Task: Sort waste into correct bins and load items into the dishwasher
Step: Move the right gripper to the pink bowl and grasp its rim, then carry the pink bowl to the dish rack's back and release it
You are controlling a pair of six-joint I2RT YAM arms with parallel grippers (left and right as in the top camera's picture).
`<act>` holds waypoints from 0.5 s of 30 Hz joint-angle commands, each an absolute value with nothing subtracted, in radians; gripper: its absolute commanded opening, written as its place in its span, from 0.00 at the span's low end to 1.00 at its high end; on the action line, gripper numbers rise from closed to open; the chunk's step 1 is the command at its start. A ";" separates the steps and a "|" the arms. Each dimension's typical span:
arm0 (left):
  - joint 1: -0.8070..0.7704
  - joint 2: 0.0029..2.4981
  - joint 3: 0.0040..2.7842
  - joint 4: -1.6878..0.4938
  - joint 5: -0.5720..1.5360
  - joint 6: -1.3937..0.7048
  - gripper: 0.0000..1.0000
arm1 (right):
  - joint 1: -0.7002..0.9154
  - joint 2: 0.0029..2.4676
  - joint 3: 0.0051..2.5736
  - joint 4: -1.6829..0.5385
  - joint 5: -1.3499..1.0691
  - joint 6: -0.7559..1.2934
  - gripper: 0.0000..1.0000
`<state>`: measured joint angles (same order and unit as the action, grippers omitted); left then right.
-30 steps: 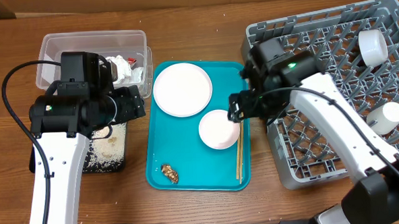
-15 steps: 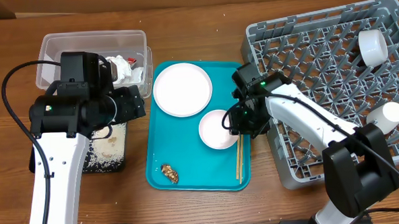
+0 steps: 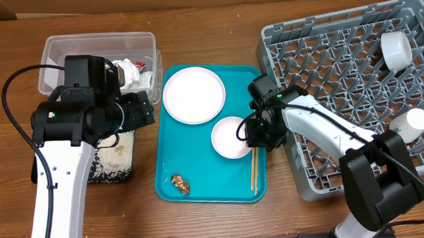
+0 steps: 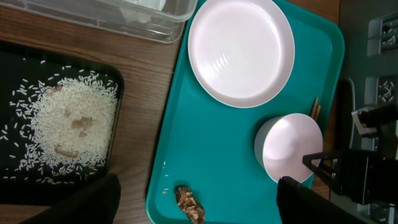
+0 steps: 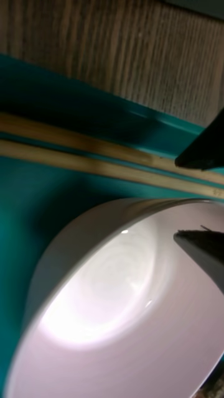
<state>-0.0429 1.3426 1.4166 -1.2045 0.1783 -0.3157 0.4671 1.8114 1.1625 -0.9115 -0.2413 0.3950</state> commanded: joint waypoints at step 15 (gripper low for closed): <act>-0.038 1.340 1.433 -1.205 0.173 -0.318 0.83 | 0.470 1.728 1.389 -1.077 -0.121 0.390 0.04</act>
<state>-0.0429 1.3426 1.4166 -1.2045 0.1783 -0.3157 0.4671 1.8091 1.2633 -1.0451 -0.2062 0.3946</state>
